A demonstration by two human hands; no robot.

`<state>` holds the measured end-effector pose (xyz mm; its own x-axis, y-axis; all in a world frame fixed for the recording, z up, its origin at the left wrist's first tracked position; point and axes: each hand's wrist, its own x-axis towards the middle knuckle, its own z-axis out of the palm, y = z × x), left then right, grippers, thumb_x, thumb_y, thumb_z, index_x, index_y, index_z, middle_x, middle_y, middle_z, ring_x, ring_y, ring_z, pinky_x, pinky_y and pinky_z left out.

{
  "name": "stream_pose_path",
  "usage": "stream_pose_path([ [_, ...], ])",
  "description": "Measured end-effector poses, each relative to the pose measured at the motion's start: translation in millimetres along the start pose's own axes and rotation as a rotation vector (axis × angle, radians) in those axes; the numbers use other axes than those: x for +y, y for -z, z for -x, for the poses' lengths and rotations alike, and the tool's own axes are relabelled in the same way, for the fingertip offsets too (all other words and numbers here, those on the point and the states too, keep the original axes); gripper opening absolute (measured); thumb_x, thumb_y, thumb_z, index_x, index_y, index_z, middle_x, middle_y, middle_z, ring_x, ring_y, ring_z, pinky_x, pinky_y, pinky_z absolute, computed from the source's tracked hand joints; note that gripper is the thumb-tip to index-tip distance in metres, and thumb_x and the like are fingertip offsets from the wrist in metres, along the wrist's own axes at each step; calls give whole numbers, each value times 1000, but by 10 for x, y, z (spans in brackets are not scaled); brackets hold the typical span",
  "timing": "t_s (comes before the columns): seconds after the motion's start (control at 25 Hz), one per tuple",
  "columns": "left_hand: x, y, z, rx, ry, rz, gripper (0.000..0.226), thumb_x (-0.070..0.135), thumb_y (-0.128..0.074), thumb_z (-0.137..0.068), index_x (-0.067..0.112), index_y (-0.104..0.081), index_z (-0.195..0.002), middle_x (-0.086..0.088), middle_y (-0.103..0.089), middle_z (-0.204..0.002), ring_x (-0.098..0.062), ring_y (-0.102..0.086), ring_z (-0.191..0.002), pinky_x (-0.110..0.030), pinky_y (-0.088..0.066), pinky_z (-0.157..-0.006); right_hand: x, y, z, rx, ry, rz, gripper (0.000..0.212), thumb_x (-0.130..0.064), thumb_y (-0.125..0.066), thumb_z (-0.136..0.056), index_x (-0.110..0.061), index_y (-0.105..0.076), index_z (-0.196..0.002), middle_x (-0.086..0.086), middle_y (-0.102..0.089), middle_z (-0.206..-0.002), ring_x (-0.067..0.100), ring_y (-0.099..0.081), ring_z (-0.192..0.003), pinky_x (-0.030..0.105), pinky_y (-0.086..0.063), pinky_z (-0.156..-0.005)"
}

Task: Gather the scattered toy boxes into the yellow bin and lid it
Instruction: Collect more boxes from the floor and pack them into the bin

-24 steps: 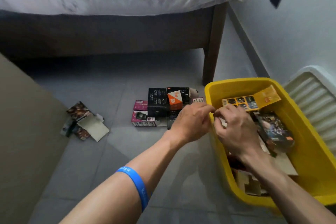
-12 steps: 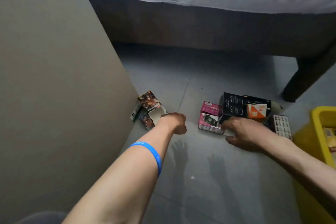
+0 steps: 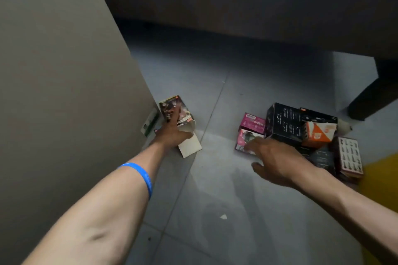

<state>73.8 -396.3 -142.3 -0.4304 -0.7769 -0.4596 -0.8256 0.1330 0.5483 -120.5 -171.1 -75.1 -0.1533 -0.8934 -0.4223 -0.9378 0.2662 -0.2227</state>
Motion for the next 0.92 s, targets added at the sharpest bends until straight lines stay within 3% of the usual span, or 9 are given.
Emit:
stream_pose_path([
  [0.12,103,-537,366,-80,-236,-114,99,36,-74,-79,50,-9,-152,-12,-44,-146,-31,-50,-129,-34,-44,-99,-10,0,-56,106,-90,-179,60,-35,-60,-90,-33,-37,-146,-2,-44,-153,25,-53,-127,41,-50,-97],
  [0.24,133,-1008,795,-198,-285,-210,88,45,-66,-77,58,-11,-144,-1,-52,-141,-27,-56,-120,-29,-45,-84,-86,-116,-134,72,-69,-169,62,-35,-61,-89,-36,-33,-144,0,-42,-151,26,-53,-125,40,-51,-90],
  [0.36,177,-1002,904,29,-506,-205,49,44,-58,-77,41,-47,-125,8,-66,-106,-22,-64,-96,-25,-43,-69,3,-277,-142,-63,-58,-55,72,-27,-65,-87,-36,-27,-147,3,-36,-153,30,-53,-125,41,-54,-88],
  [0.44,226,-813,782,206,-661,-308,42,31,-59,-78,30,-55,-120,5,-58,-110,-26,-58,-104,-30,-47,-77,69,-263,-140,-86,-64,-19,75,-23,-66,-87,-35,-26,-149,3,-35,-154,30,-52,-126,41,-55,-90],
  [0.52,285,-671,648,81,-663,-578,78,14,-64,-77,31,-33,-147,-6,-33,-151,-32,-30,-138,-47,-38,-104,62,-210,-135,-77,-74,17,73,-23,-64,-88,-32,-28,-150,5,-38,-152,30,-53,-125,42,-55,-90],
  [0.6,351,-637,567,-100,-587,-816,101,3,-63,-82,39,-3,-155,-2,1,-165,-30,-6,-149,-51,-27,-113,16,-230,-90,-106,-70,67,76,-24,-63,-89,-31,-24,-153,7,-36,-154,32,-54,-124,43,-56,-88],
  [0.72,551,-801,511,-66,-543,-935,91,11,-62,-89,36,-6,-156,-11,-19,-158,-33,-26,-139,-45,-41,-101,98,-275,20,-186,-127,72,78,-28,-65,-89,-31,-21,-154,7,-40,-155,30,-56,-122,40,-54,-90],
  [0.84,761,-913,504,8,-531,-1042,71,24,-67,-84,26,-32,-146,-13,-34,-145,-33,-33,-132,-48,-34,-104,329,-160,178,-325,-208,-5,70,-30,-66,-89,-28,-32,-151,4,-47,-150,26,-54,-125,37,-51,-96],
  [0.92,763,-868,519,-74,-519,-918,72,40,-76,-74,23,-42,-135,-7,-41,-139,-29,-37,-131,-51,-30,-108,473,-6,259,-371,-249,-45,65,-34,-68,-88,-29,-40,-146,4,-51,-145,25,-55,-122,35,-49,-96],
])
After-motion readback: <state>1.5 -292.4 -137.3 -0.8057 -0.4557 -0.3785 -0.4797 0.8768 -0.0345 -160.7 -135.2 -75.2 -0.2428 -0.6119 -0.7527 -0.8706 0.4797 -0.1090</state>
